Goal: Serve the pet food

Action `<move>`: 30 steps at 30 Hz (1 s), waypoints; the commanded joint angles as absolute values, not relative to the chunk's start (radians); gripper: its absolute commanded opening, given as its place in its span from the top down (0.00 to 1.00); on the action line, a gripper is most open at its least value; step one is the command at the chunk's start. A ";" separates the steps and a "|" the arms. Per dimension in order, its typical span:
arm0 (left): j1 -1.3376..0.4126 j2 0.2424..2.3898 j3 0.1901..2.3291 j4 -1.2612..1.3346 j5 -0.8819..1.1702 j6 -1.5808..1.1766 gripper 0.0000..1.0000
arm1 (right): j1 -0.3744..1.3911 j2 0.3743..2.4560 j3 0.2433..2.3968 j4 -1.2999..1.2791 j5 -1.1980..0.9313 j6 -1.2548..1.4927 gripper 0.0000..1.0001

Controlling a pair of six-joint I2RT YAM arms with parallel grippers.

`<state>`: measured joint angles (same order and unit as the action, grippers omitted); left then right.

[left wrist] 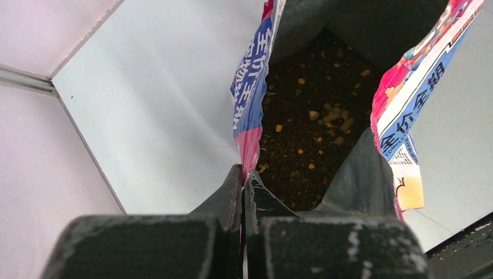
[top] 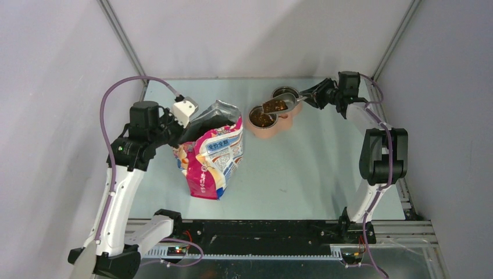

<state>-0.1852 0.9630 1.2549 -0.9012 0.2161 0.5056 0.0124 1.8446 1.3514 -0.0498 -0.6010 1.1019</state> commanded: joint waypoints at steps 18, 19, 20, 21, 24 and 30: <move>-0.173 0.898 1.215 -0.926 0.266 0.496 1.00 | 0.153 1.906 1.640 -0.239 -0.292 0.680 1.00; -0.172 0.895 1.212 -0.925 0.264 0.495 1.00 | 0.168 1.908 1.658 -0.244 -0.261 0.644 1.00; -0.173 0.891 1.206 -0.923 0.264 0.492 1.00 | 0.175 1.911 1.679 -0.252 -0.247 0.626 1.00; -0.172 0.889 1.203 -0.922 0.264 0.491 1.00 | 0.189 1.914 1.688 -0.255 -0.223 0.586 1.00; -0.173 0.882 1.191 -0.914 0.269 0.479 1.00 | 0.212 1.919 1.718 -0.254 -0.192 0.519 1.00; -0.172 0.869 1.190 -0.908 0.286 0.468 1.00 | 0.265 1.909 1.736 -0.253 -0.120 0.402 1.00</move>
